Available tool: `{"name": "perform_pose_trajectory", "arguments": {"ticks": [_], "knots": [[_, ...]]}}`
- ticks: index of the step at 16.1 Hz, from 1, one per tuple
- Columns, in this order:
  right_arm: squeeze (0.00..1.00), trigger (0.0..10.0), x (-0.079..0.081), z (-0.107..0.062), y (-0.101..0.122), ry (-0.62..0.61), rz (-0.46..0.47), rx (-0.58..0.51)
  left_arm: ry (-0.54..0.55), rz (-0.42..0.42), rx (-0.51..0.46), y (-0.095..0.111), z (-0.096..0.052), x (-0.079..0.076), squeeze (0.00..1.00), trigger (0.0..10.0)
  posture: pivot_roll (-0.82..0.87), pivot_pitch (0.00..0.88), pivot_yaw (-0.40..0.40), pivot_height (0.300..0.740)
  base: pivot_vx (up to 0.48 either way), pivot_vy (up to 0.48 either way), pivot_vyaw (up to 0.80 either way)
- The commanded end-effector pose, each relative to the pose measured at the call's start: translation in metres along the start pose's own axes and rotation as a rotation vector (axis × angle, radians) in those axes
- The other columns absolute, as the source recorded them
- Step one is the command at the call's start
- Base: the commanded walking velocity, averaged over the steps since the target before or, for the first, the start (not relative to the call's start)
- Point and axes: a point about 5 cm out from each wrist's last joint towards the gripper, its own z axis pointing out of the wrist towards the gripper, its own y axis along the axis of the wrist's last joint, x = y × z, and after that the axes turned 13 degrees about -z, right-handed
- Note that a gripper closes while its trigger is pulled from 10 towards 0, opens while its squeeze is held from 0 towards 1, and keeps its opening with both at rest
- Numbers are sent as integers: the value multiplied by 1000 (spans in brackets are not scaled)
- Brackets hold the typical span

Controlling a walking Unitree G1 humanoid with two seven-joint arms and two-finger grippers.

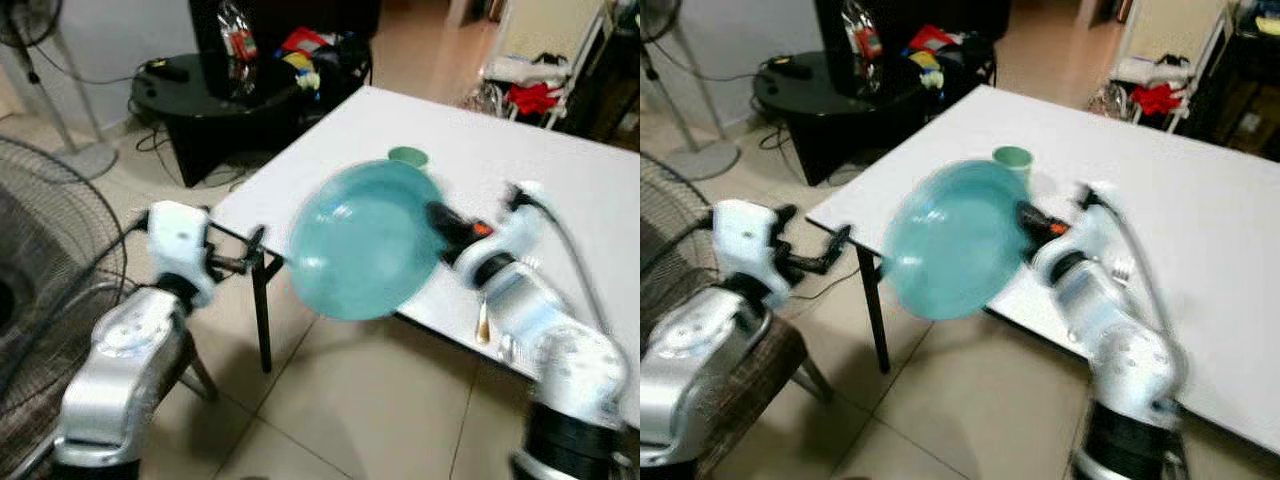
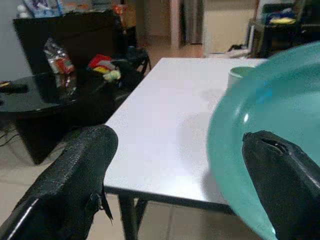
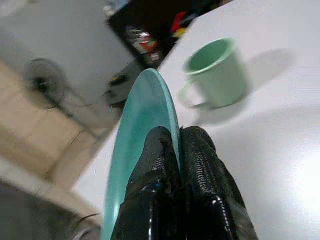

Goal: Setting the table

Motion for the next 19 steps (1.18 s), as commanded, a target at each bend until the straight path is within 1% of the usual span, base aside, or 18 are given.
{"name": "perform_pose_trajectory", "arguments": {"ticks": [1, 5, 8, 11, 12, 14, 15, 16, 17, 19], "knots": [[0, 10000, 13, 1, 3, 58, 11, -5, 18, 9, 1, 3, -2, 6, 0, 10000, 128, 0, 3, 740, 277, 0, -600], [0, 10000, 15, 0, -2, 81, 31, 28, 16, 11, 4, 3, -3, 6, 0, 10000, 130, 0, 3, 740, 281, 0, -705], [0, 10000, 18, 0, -6, 115, 58, 55, 16, 11, 6, 3, -3, 6, 0, 10000, 131, 0, 3, 740, 281, 0, 0], [0, 10000, 21, -2, -9, 159, 67, 78, 16, 10, 8, 2, -3, 6, 0, 10000, 128, 0, 5, 740, 281, 0, 0], [0, 10000, 24, -2, -16, 191, 92, 125, 9, 9, 14, 1, -3, 4, 0, 10000, 128, 0, 5, 740, 281, 0, 0], [0, 10000, 24, 0, -24, 181, 107, 187, -30, 6, 33, -1, -5, 1, 0, 10000, 130, 0, 4, 740, 0, 0, 0], [0, 10000, 22, 1, -29, 161, 130, 225, -55, 8, 54, -3, -7, 0, 0, 10000, 130, 0, 4, 740, 0, 0, 0], [0, 10000, 21, 2, -31, 156, 139, 240, -61, 12, 64, -4, -9, 1, 0, 10000, 131, 0, 3, 740, 0, 0, 0], [0, 10000, 18, 6, -35, 142, 184, 267, -81, 30, 95, -7, -12, 2, 0, 10000, 134, 0, 1, 740, 0, 0, 0], [0, 10000, 13, 12, -41, 102, 277, 295, -128, 31, 139, -10, -15, 0, 0, 10000, 135, 0, 0, 740, 0, 0, 0]]}}
